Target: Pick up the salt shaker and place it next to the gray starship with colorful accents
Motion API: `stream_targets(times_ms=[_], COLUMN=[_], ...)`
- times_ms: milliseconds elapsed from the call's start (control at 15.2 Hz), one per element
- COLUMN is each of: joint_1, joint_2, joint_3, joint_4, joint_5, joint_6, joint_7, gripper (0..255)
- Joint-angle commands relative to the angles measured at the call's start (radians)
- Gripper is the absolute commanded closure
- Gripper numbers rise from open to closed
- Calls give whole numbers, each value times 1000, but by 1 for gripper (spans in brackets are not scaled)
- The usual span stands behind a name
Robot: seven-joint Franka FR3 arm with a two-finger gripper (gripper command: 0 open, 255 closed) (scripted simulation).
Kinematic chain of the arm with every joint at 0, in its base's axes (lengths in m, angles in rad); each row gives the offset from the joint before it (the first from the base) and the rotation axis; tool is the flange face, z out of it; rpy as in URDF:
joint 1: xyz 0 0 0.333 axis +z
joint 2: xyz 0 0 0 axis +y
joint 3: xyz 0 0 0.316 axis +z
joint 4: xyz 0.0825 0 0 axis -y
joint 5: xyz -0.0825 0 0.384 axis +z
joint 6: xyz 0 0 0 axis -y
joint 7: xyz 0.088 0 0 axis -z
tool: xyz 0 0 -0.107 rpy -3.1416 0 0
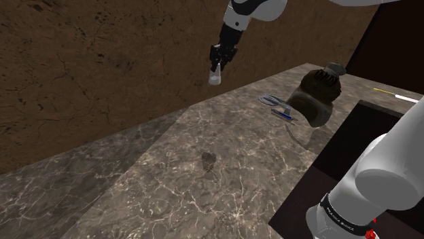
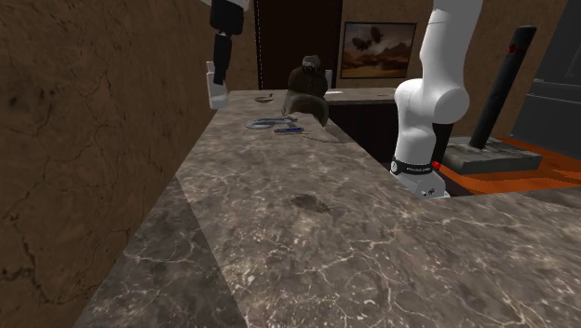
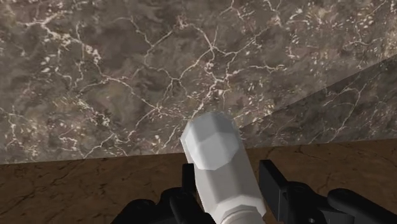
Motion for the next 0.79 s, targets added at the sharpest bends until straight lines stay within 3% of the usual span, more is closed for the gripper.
stream_targets(times_ms=[0,726], joint_1=[-21,-143], joint_2=[6,111], joint_3=[-26,-160], joint_4=[14,151], joint_5=[9,64], joint_6=[-16,-96], joint_7=[-50,-314], gripper=[255,255])
